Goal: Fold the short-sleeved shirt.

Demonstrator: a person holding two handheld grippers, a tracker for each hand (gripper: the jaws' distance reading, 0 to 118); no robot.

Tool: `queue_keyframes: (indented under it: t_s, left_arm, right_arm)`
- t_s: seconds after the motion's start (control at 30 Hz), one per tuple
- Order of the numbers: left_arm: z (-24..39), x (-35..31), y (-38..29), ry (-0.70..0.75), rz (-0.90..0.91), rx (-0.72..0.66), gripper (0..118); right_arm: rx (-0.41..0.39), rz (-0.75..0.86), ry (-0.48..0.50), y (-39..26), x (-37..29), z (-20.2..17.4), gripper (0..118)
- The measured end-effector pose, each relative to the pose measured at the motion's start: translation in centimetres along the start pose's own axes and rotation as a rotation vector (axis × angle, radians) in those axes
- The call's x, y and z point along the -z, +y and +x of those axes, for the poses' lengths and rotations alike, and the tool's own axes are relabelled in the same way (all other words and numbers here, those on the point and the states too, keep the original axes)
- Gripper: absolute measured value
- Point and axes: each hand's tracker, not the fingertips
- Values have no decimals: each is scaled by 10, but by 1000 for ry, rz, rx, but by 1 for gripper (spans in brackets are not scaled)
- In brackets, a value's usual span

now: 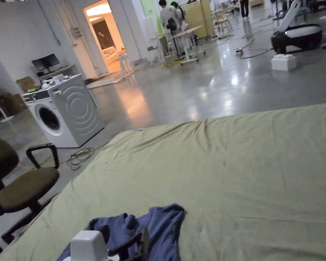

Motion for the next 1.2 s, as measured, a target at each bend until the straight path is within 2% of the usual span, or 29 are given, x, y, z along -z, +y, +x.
queue_keyframes:
  t_s: [0.13,0.17,0.27,0.33,0.5,0.63,0.73,0.77,0.8,0.83,0.87,0.93,0.97,1.03,1.07,1.1,1.2]
  left_arm:
    - [-44,68,-12,-14,-191,-86,89]
    - [-55,91,-16,-6,-243,-115,89]
    - [-87,163,-37,-27,-388,-229,90]
    - [-101,201,-54,15,-486,-290,90]
    - [-126,267,-101,76,-612,-281,91]
    - [-136,285,-124,109,-632,-257,91]
    - [-134,288,-133,96,-635,-239,89]
    - [-132,289,-131,97,-633,-219,84]
    - [-130,290,-130,101,-647,-193,65]
    - [-128,291,-129,103,-653,-151,37]
    - [-127,291,-126,79,-631,-129,1]
    - [-125,294,-123,154,-632,-81,1]
    - [-125,299,-123,110,-665,-116,1]
    - [-123,298,-121,123,-666,-122,1]
    - [-124,296,-116,128,-672,-151,1]
    - [-130,295,-106,120,-667,-174,1]
    - [-132,268,-61,75,-500,-287,1]
  right_arm:
    - [10,-108,3,-19,14,-2,0]
    - [43,-166,-6,-27,19,-3,0]
    - [38,-206,-3,-43,30,-5,0]
    - [26,-238,-4,-51,35,-7,0]
    - [-45,-321,2,-62,53,-16,0]
    - [-109,-340,51,-61,72,-28,0]
    - [-121,-349,84,-57,86,-40,0]
    - [-116,-347,103,-55,88,-43,0]
    - [-114,-343,114,-55,89,-46,0]
    - [-112,-340,121,-54,90,-49,0]
    - [-108,-335,132,-54,91,-52,0]
    - [-102,-330,151,-53,91,-58,0]
    - [-103,-326,159,-53,91,-60,0]
    - [-142,-317,174,-52,91,-65,0]
    - [-188,-305,166,-50,88,-67,0]
    - [-193,-289,172,-47,85,-67,0]
    - [-176,-261,206,-39,72,-59,0]
